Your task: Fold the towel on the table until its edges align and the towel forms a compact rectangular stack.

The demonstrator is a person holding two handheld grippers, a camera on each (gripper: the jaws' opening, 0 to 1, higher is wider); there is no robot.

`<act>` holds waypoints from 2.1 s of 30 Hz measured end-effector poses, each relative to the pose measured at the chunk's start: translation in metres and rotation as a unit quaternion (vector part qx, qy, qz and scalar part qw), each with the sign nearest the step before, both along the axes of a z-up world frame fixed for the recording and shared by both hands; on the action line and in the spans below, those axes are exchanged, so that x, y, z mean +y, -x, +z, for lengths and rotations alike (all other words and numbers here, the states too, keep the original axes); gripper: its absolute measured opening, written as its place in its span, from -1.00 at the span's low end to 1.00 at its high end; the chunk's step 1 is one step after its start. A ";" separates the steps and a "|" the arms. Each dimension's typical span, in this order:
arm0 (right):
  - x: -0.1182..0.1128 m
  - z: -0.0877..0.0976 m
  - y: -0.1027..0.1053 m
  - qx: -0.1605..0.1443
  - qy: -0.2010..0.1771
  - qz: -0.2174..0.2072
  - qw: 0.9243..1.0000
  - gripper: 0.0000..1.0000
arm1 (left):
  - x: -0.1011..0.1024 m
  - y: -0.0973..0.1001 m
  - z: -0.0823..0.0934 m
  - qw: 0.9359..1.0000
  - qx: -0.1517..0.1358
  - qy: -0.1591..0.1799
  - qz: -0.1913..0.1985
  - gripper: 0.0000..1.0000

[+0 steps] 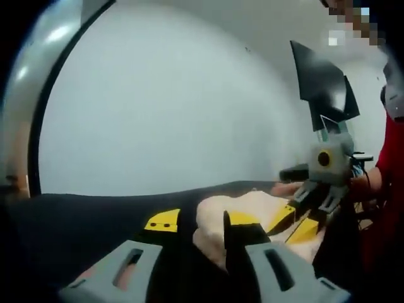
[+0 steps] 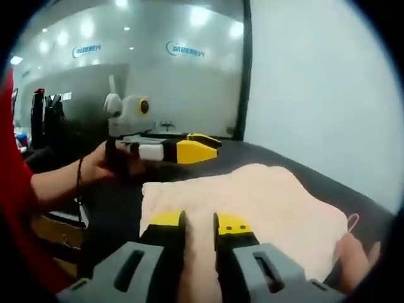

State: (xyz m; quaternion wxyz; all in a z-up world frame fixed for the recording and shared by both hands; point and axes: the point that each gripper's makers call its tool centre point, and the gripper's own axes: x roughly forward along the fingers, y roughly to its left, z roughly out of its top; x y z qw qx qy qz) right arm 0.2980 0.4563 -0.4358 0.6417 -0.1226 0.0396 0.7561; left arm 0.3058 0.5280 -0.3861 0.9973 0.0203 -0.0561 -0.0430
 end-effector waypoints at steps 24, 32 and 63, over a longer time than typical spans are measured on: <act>-0.049 0.016 -0.058 0.060 -0.007 -0.018 0.998 0.36 | -0.067 -0.062 -0.033 0.979 0.128 -0.071 -0.140 -0.23; -0.033 -0.001 -0.060 0.105 0.020 0.006 0.994 0.33 | -0.050 -0.056 -0.050 0.980 0.156 -0.012 -0.121 -0.25; -0.038 0.051 -0.077 0.095 -0.103 0.037 0.989 -0.55 | -0.054 -0.059 0.001 0.987 0.107 0.010 -0.118 -0.40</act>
